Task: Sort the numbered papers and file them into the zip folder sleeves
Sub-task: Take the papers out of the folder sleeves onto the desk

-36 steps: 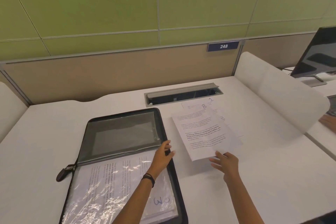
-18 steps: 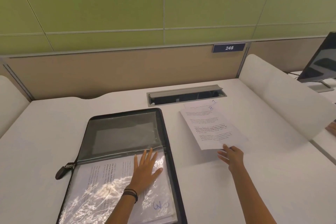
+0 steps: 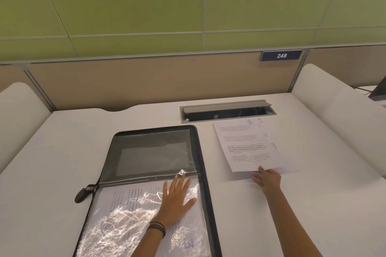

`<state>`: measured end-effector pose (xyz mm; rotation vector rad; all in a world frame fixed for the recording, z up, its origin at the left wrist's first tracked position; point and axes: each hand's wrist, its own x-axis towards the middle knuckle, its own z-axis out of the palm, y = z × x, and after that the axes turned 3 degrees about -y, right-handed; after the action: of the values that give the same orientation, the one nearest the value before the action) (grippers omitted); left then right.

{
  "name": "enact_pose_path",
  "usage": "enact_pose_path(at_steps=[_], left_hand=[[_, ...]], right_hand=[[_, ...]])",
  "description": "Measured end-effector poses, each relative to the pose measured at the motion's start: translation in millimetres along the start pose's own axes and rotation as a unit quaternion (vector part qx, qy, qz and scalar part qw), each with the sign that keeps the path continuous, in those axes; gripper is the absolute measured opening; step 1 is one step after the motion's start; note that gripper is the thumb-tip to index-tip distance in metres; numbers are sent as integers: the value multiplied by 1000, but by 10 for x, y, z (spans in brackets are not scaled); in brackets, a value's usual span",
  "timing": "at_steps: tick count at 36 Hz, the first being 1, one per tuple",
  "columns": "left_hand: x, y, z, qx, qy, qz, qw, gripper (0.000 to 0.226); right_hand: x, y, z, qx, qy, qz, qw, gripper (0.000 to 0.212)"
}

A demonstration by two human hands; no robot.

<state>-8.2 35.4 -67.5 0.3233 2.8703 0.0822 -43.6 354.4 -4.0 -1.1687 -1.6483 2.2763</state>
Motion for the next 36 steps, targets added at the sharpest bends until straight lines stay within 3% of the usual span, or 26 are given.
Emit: enact_pose_path(at_steps=[5, 12, 16, 24, 30, 36], left_hand=[[0, 6, 3, -18, -14, 0, 1000, 68], [-79, 46, -86, -76, -46, 33, 995, 70], [-75, 79, -113, -90, -14, 76, 993, 94], [-143, 55, -212, -113, -32, 89, 989, 108], [-286, -26, -317, -121, -81, 125, 981, 121], [-612, -27, -267, -108, -136, 164, 971, 121]], right_hand=[[53, 100, 4, -19, 26, -13, 999, 3], [-172, 211, -39, -67, 98, -70, 990, 26], [-295, 291, -58, -109, 106, -80, 985, 25], [-664, 493, 96, -231, -103, -140, 957, 11], [-1007, 566, 328, -340, -291, -67, 892, 13], [-1185, 591, 484, -425, -343, -5, 838, 11]])
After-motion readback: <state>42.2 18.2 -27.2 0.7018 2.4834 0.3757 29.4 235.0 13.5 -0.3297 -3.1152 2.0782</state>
